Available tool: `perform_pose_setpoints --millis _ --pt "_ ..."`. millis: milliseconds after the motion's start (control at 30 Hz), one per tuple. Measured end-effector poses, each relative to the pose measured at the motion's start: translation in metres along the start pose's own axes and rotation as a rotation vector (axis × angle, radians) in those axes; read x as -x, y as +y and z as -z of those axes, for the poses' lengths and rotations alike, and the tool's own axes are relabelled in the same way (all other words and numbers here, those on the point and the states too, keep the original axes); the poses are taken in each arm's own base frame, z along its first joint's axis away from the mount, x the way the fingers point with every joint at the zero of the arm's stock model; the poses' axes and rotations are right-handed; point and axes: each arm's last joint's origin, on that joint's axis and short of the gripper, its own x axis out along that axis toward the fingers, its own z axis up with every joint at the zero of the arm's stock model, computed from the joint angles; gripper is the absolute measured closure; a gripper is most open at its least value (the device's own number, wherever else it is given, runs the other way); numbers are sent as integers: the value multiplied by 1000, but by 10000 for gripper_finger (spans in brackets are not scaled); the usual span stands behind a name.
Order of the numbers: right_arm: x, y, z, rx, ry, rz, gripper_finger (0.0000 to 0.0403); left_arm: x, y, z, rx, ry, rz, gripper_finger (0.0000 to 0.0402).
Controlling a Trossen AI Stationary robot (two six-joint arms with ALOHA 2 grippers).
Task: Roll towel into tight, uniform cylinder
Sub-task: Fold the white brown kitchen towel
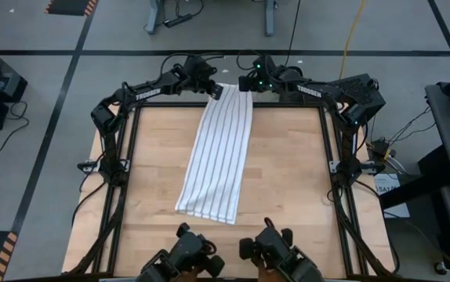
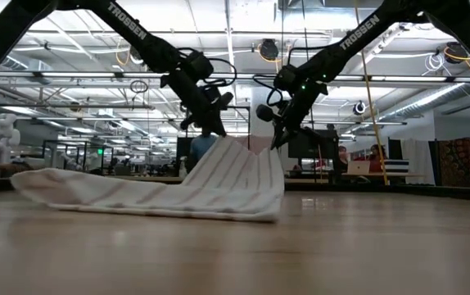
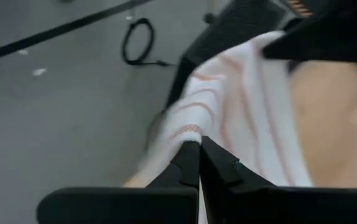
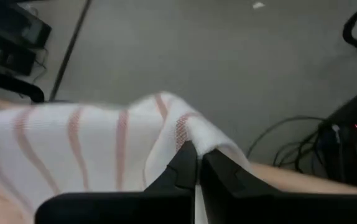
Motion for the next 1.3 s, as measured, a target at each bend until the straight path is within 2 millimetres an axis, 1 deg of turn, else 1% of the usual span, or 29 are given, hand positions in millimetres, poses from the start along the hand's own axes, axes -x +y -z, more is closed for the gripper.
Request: perform_pose_setpoints --millis 167,367,467,600,833,900,1033,1167,1233,1300 --pt "-2 -4 -4 -8 -19 -2 401 -1 12 0 16 -2 -80 401" --pt "-17 -11 1 -12 11 21 401 -4 24 3 35 20 -97 401" --pt "-22 -13 4 -19 24 27 397 -4 26 3 39 22 -101 393" --pt "-22 -12 3 -18 14 28 386 -4 26 4 40 30 -102 386" --pt "-22 -13 2 -28 44 -11 354 -3 26 9 24 82 -94 377" --pt "-22 -14 3 -42 51 -10 341 -3 25 8 -2 83 -64 364" --pt "-22 -13 4 -47 77 -38 312 -3 25 9 -1 95 -58 316" --pt "-19 -12 5 -21 109 -64 287 -2 26 16 4 162 -81 270" --pt "-17 -11 7 -7 132 -70 278 -1 25 22 -28 230 -26 258" --pt "-17 -9 9 6 148 -85 271 0 22 31 -106 306 57 257"
